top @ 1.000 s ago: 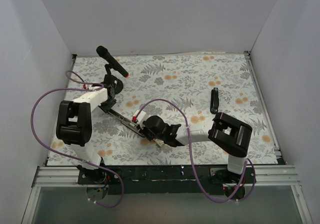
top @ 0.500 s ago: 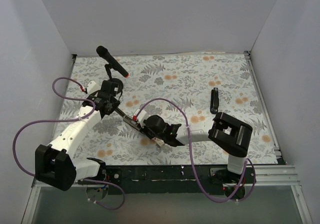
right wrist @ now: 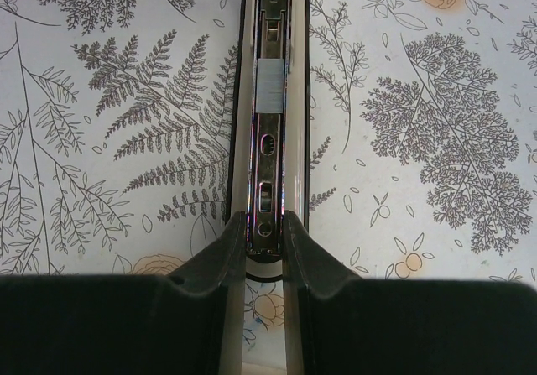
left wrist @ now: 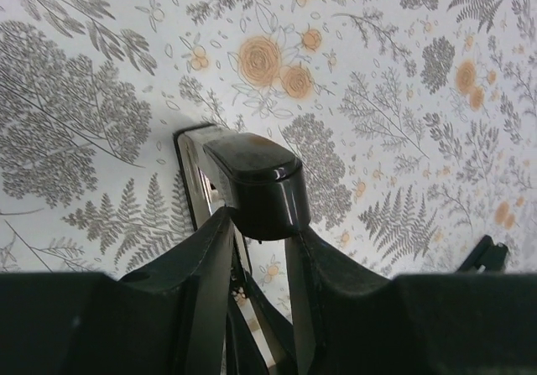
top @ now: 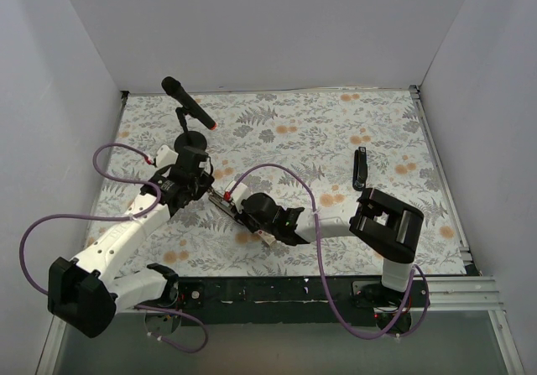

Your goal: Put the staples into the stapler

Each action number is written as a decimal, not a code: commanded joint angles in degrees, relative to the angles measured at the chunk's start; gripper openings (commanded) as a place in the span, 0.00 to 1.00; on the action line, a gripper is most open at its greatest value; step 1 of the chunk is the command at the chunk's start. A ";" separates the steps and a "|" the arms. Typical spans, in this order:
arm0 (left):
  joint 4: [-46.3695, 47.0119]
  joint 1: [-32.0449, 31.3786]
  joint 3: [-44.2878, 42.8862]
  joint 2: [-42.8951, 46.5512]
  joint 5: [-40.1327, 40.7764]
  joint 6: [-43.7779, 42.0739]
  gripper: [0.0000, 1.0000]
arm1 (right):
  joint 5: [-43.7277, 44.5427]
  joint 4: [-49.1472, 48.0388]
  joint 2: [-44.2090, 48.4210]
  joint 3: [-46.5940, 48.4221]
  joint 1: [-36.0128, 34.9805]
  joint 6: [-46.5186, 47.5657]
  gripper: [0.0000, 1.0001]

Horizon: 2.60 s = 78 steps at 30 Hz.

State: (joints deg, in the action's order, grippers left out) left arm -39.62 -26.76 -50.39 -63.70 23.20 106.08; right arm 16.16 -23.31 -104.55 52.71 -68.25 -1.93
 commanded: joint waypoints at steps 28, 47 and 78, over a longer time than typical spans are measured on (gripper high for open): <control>6.30 -1.28 -3.66 2.70 -1.25 -7.54 0.65 | -0.34 -0.97 16.92 -7.72 1.71 -2.20 0.48; 26.69 -0.83 19.36 35.30 16.00 -35.50 0.98 | -4.56 18.21 -0.82 13.57 4.18 -4.30 0.40; 26.08 -0.83 18.57 36.01 18.55 -35.24 0.98 | -7.46 30.94 -2.32 24.96 4.61 -3.35 0.54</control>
State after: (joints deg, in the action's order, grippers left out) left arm -13.67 -27.86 -31.33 -28.86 39.99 70.91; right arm 9.63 -8.73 -106.17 67.59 -63.77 -8.78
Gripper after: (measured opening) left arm 0.982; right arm 0.486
